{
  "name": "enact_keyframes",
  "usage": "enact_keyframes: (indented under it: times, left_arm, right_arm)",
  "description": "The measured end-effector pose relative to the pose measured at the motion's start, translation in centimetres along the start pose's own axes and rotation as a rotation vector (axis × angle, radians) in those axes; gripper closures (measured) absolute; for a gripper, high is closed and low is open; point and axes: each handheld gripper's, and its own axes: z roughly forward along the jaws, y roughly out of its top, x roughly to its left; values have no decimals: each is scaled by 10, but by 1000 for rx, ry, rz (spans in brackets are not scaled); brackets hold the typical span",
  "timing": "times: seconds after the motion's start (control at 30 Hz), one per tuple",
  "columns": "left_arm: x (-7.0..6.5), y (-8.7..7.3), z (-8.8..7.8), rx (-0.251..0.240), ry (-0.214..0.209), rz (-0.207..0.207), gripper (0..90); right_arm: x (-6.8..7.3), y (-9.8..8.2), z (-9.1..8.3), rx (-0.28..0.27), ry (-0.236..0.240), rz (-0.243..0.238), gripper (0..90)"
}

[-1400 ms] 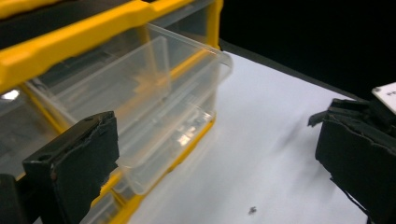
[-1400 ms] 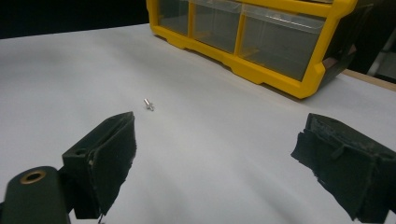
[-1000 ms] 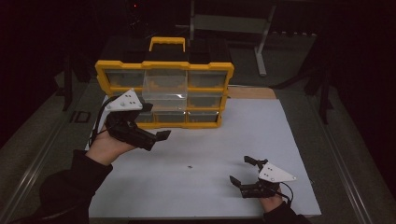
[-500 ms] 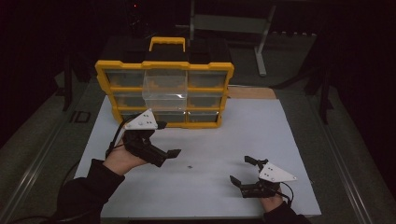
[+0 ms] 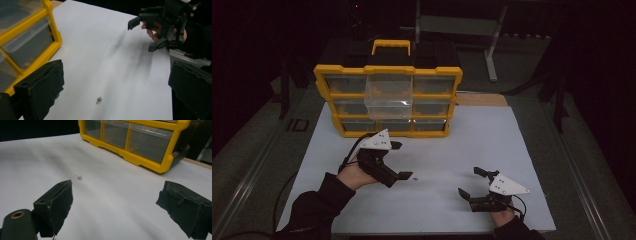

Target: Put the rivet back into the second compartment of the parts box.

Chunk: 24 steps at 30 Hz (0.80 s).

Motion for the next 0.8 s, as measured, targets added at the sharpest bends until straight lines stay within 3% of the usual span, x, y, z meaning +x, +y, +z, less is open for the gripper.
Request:
enact_keyframes:
  times: [0.17,0.37,0.47,0.6,0.8]
  left_arm:
    - [10,-13,17,-16,-47,-4,10]
    - [17,-24,35,-1,-73,-5,53]
    - [19,-30,44,12,-89,-4,126]
    - [20,-38,58,56,-109,1,183]
    - [24,-50,74,112,-104,1,301]
  right_arm:
    - [-1,0,0,-1,-1,4,106]
    - [-1,-1,0,1,0,10,106]
    - [-1,-1,0,0,1,10,106]
    - [-1,0,0,-1,1,8,106]
    - [-1,-1,0,-1,1,8,106]
